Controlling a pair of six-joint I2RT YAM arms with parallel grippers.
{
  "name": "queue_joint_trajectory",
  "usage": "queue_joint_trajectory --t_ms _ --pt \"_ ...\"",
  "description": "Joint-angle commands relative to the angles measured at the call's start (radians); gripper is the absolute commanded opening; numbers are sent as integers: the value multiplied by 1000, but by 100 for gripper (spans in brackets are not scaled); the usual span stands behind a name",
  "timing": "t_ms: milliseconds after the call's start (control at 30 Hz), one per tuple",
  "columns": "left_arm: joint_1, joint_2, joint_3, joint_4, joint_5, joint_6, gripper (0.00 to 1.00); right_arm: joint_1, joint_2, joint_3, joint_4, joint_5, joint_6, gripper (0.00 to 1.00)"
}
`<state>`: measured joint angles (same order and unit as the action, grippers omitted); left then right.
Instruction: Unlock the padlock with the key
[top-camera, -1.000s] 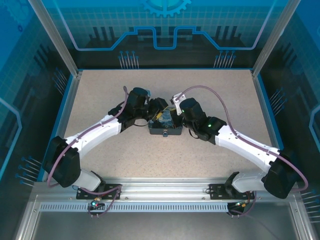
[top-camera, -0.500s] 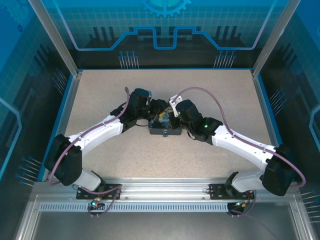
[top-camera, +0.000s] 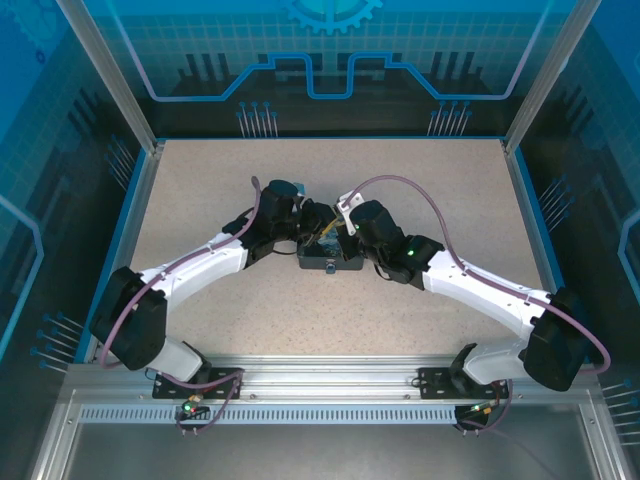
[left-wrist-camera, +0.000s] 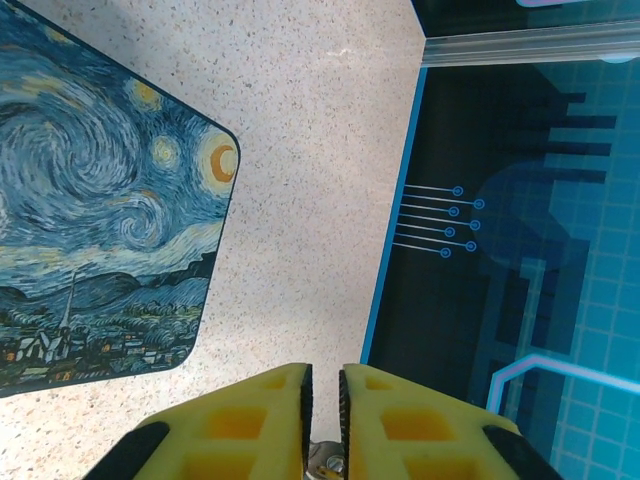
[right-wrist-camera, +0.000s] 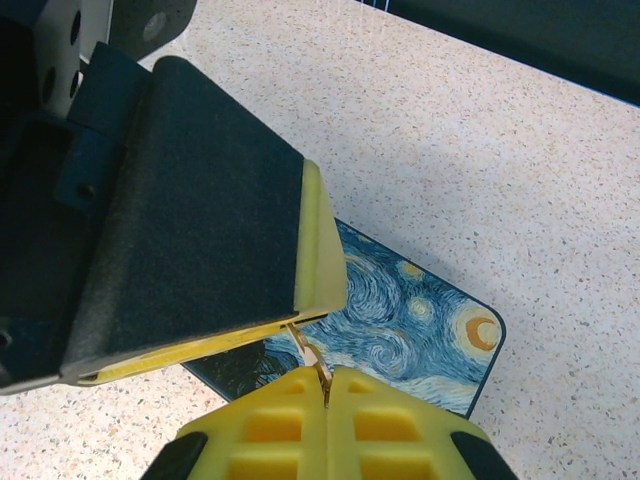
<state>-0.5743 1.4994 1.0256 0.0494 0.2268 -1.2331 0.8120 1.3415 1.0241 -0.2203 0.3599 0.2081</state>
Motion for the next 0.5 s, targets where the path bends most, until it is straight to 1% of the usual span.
queue_joint_trajectory --t_ms 0,167,233,300,333,367,467 --pt "-11 12 -12 19 26 -13 15 17 5 33 0 14 -1 0" --pt "-11 13 -15 24 29 -12 7 18 7 40 -11 17 6 0" --pt "-10 13 -18 29 29 -11 2 18 5 46 -22 17 8 0" --pt "-11 16 -19 36 29 -5 0 16 3 59 -41 17 17 0" --pt "-11 18 -19 37 28 -1 0 13 1 67 -54 11 26 4" --pt "-11 21 -19 41 27 4 0 7 -4 75 -68 1 39 12" --pt "-12 31 -17 43 17 18 0 -19 -27 96 -108 -41 80 41"
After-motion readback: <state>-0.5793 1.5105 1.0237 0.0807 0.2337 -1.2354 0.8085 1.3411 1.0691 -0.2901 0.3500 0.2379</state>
